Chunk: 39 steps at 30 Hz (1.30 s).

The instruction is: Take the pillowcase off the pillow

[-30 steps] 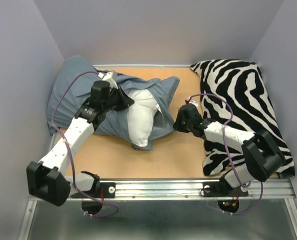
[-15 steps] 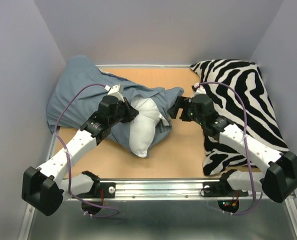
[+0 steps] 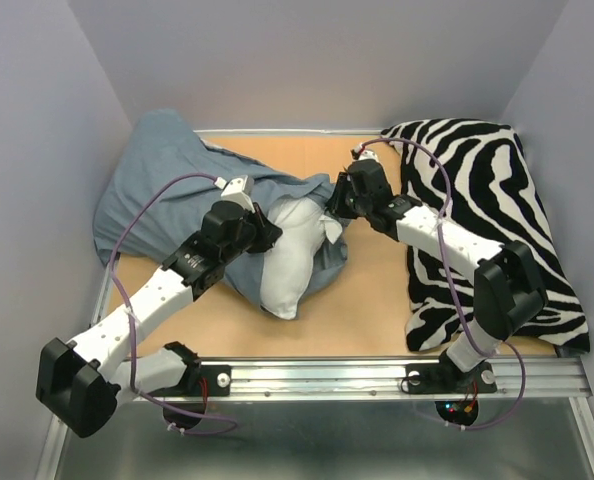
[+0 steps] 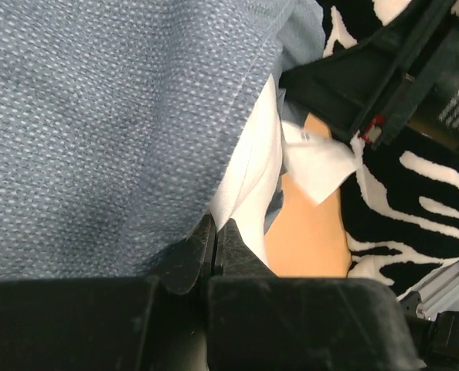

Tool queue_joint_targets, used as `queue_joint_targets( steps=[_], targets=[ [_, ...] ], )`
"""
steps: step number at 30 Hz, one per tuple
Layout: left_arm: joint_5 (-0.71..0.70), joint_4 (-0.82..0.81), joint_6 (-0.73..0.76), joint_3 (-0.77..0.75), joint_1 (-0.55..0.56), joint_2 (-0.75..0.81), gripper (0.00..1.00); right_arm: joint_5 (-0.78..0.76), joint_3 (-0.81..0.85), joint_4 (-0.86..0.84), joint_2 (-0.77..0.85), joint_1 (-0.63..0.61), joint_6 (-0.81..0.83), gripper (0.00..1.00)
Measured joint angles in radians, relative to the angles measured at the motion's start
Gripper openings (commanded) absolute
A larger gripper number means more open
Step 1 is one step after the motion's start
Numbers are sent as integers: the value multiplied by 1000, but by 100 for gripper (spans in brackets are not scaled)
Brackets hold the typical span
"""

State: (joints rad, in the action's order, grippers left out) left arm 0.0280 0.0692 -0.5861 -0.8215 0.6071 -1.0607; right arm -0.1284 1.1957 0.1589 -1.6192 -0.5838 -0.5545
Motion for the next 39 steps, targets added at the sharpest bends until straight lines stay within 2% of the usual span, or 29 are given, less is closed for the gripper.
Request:
queue_joint_targets(
  steps=[1,4,8,13,19,22,28,31,32,33,34,35,37,39],
  targets=[
    [-5,-2,0,5,5,7,0,-5,15,11,-8,3,0,18],
    [-22,12,0,24,26,49,0,-32,59,35,-26,32,0,18],
    [-16,85,1,29,41,129,0,-58,60,42,-37,143,-1,18],
    [10,126,-2,30,51,220,0,-28,76,63,-95,213,-3,18],
    [-5,196,-15,20,52,291,0,93,114,45,-204,206,-18,21],
    [-52,245,-26,-48,53,296,0,182,116,3,-243,206,-28,23],
    [-66,232,-43,-163,46,280,0,414,186,-133,-345,200,-40,29],
    [-43,170,-58,-203,45,243,0,485,253,-192,-417,176,-48,36],
    [-32,137,-66,-206,45,231,0,518,291,-213,-458,168,-61,42],
    [-21,108,-74,-208,45,220,0,525,298,-218,-465,162,-63,42],
    [-16,98,-78,-208,45,217,0,536,313,-231,-484,157,-70,47],
    [-8,77,-84,-208,45,206,0,541,316,-236,-491,153,-76,58],
    [-9,53,-87,-208,46,193,0,525,307,-226,-481,153,-79,70],
    [-22,31,-87,-208,47,191,0,498,258,-219,-434,162,-82,76]
  ],
)
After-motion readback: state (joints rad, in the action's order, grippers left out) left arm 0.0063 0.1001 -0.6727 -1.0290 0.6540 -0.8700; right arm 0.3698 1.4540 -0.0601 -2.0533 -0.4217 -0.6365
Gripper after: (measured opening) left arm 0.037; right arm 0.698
